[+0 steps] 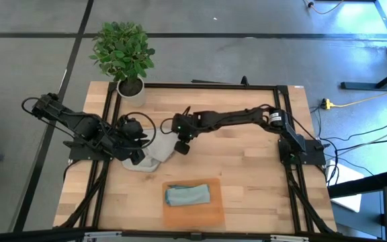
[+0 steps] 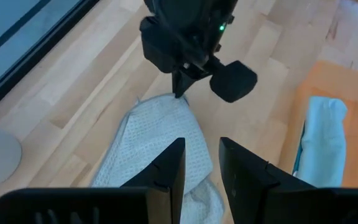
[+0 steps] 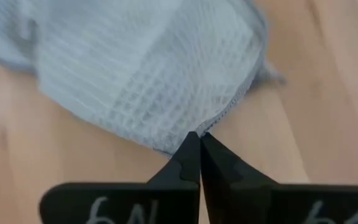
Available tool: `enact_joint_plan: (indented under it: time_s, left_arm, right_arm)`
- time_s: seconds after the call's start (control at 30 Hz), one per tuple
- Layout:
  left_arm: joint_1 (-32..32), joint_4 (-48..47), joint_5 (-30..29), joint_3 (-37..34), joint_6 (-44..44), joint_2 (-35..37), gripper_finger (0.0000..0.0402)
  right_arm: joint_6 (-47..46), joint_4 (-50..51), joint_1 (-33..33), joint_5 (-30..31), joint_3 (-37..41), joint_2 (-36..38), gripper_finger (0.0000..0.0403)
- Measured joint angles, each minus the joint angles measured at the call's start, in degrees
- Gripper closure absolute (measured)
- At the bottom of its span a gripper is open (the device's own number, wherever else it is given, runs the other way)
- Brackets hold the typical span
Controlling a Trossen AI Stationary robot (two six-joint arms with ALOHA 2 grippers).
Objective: Roll microfiber towels into tight, uniform cylinder then place into a basket
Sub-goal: Fold the gray towel
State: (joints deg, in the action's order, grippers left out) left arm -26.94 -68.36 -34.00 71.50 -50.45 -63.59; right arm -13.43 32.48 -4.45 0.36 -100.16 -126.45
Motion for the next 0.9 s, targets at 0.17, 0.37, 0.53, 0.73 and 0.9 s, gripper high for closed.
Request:
enact_joint_plan:
  time_s: [0.17,0.37,0.53,0.73,0.9]
  left_arm:
    - [0.02,0.04,0.00,0.00,0.01,0.00,0.0312]
    - [0.04,0.46,0.00,0.01,-0.02,0.00,0.0312]
    - [0.02,0.92,-0.20,0.02,0.30,0.00,0.0312]
    - [0.58,1.11,-1.42,0.02,2.56,0.00,0.0312]
    - [3.02,-0.52,1.78,-0.30,-0.73,0.01,0.0312]
  right_arm:
    - [1.99,2.71,0.00,0.00,-5.23,0.00,0.0401]
    - [4.09,5.74,0.00,1.99,-8.78,-0.01,0.0402]
    - [7.65,14.22,0.00,5.91,-12.81,-0.02,0.0403]
    - [11.02,19.92,0.00,7.17,-16.12,-0.02,0.0403]
    - [12.37,23.99,0.52,7.19,-16.92,-0.02,0.0403]
